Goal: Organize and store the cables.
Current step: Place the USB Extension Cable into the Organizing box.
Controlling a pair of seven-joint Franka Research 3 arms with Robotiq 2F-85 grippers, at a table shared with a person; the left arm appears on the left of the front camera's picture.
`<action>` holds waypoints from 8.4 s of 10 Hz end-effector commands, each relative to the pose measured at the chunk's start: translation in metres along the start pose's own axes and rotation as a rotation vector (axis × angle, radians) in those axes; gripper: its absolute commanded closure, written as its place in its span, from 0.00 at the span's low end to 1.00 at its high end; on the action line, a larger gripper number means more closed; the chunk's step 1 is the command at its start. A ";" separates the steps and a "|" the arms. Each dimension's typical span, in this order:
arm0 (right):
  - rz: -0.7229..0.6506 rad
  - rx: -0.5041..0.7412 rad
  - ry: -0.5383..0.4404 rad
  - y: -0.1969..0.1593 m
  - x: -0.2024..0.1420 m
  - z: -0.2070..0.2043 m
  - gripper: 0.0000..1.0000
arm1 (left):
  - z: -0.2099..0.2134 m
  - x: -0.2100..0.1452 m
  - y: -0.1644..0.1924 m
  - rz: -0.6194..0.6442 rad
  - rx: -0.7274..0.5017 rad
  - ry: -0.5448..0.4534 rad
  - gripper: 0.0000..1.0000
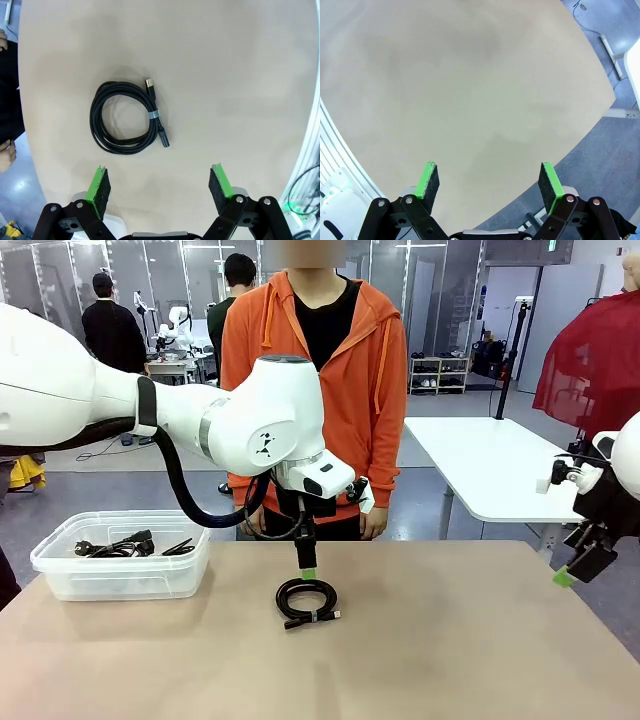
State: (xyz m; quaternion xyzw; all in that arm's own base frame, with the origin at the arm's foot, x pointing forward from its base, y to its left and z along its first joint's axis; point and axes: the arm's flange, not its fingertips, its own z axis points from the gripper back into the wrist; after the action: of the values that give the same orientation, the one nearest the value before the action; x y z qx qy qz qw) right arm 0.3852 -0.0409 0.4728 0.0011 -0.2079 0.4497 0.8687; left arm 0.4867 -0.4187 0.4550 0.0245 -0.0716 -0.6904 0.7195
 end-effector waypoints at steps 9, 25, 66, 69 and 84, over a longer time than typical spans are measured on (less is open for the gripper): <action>-0.006 0.000 0.008 -0.004 0.003 0.000 0.00 | -0.002 0.001 0.001 -0.003 -0.003 0.006 0.00; -0.006 0.000 0.008 -0.004 0.003 0.000 0.00 | -0.130 0.010 0.026 0.088 -0.108 0.056 0.00; -0.006 0.000 0.008 -0.004 0.003 0.000 0.00 | 0.018 -0.320 0.074 0.617 -0.018 0.005 1.00; -0.006 0.000 0.008 -0.004 0.003 0.000 0.00 | 0.010 -0.317 0.097 0.595 -0.023 -0.010 1.00; -0.006 0.000 0.008 -0.004 0.003 0.000 0.00 | -0.032 -0.299 0.192 0.567 -0.129 0.044 1.00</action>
State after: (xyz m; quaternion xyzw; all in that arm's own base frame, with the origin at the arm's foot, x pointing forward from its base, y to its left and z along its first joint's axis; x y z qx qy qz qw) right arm 0.3868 -0.0412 0.4738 0.0013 -0.2085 0.4501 0.8683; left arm 0.6641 -0.1125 0.4235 -0.0284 -0.0274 -0.4648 0.8845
